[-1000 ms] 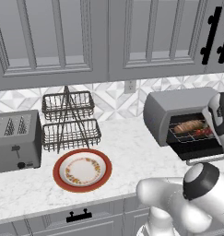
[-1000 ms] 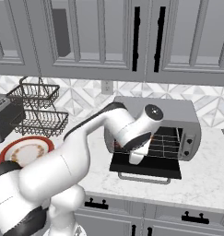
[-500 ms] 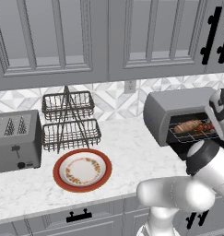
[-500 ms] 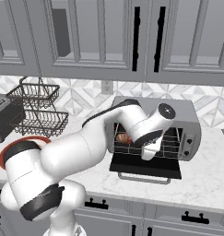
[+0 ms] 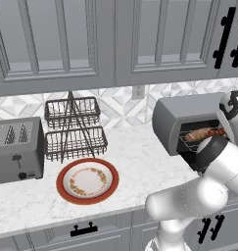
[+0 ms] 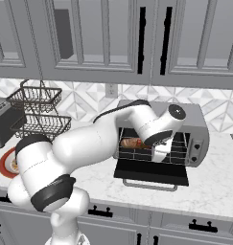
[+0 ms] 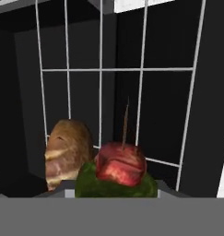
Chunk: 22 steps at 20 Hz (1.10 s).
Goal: Pick up the kebab skewer and baguette bread, and place them inside the toaster oven. Close the toaster oven door and start by setting the timer.
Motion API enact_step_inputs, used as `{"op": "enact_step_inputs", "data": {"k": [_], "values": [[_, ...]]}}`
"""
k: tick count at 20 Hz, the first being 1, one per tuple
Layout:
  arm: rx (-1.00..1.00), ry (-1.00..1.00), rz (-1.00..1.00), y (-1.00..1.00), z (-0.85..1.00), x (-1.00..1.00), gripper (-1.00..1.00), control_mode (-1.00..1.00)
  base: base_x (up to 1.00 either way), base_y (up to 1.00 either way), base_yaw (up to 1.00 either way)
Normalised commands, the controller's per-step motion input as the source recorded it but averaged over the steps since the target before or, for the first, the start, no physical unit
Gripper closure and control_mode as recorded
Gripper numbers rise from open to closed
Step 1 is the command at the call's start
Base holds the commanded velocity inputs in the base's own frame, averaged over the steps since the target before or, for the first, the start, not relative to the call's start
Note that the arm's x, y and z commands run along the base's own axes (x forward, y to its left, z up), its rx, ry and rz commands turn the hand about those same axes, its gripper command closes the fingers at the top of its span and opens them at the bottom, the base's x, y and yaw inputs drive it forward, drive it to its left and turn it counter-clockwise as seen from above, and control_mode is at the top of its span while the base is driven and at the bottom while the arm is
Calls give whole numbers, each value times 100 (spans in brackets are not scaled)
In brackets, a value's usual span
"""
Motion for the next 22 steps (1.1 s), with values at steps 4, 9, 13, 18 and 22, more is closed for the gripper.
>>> {"op": "enact_step_inputs", "data": {"k": [4, 9, 13, 18, 22], "values": [[0, 2, 0, -8, 0, 20, 100, -100, 0, 0, 0], [-2, 3, 0, -2, -4, 10, 100, -100, 0, 0, 0], [-9, 0, 0, 0, -28, 6, 100, -100, 0, 0, 0], [-9, 0, 0, 0, -35, 0, 100, -100, 0, 0, 0], [-7, 0, 0, 5, -34, 0, 100, -100, 0, 0, 0]]}}
